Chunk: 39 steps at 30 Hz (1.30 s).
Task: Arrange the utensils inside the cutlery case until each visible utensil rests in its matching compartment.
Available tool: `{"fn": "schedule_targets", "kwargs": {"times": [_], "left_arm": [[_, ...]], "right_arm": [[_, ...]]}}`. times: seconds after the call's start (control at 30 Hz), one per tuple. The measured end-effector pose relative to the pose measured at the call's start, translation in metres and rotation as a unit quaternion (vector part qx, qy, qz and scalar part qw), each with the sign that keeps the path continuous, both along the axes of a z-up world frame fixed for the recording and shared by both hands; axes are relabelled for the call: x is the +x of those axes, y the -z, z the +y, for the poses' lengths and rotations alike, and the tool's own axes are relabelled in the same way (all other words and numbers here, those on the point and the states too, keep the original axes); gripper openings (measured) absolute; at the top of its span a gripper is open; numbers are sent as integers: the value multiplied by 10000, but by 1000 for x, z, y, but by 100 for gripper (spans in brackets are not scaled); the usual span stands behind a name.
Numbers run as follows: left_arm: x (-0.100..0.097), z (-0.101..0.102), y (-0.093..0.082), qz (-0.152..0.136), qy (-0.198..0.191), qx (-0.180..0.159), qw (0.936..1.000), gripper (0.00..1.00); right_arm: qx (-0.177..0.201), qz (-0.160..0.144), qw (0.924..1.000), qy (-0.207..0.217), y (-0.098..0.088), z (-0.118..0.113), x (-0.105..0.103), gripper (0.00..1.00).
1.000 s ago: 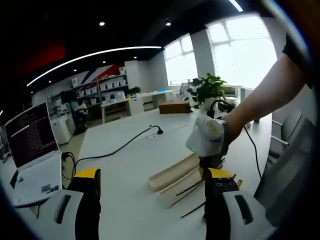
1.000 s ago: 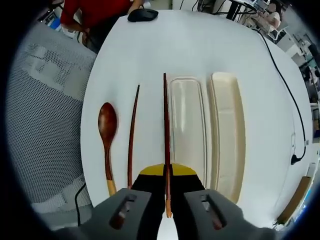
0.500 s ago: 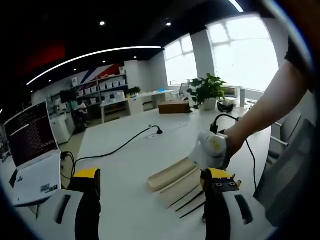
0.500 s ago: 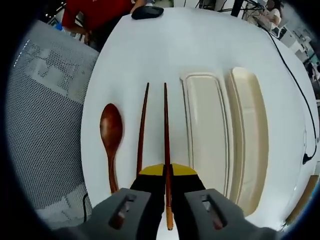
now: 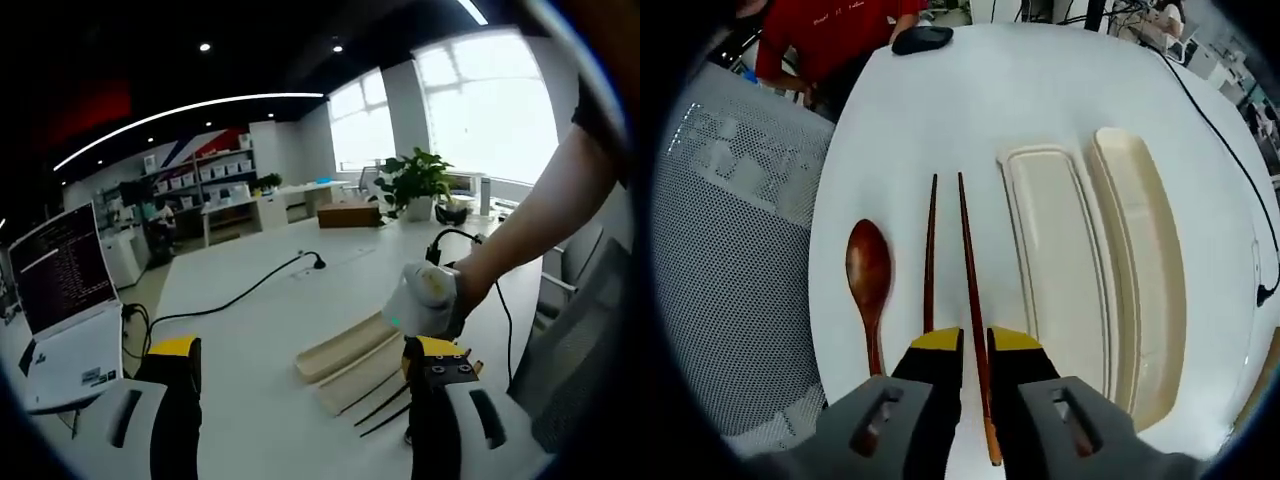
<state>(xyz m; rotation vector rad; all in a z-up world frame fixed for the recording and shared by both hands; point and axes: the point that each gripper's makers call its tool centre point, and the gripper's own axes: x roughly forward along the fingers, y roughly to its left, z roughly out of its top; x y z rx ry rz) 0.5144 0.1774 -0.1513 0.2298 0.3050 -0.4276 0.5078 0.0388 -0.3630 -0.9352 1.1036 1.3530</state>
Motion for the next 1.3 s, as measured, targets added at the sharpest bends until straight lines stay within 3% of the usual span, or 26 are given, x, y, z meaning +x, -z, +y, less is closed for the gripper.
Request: {"fn": "schedule_targets", "kwargs": {"times": [0.3,0.57,0.73,0.93,1.3], "left_arm": [[0,1,1,27,-16,10,10000,88],[0,0,1,23,-6,24,10000,88],[0,0,2,29,17,47,10000,88],[-1,0,2,32,18,50,10000,88],[0,1,3,27,9,66,10000,88]], "right_arm": [[11,-335,9991,-267,2,1,1,5],[94,-482,9986,-178,1,4,0,6],[232,-716,9966,-331,1,7,-1,1],[204,-697,9972,-172,1,8,2,0],[19,-667,9974,-283,-4,0,9,0]]}}
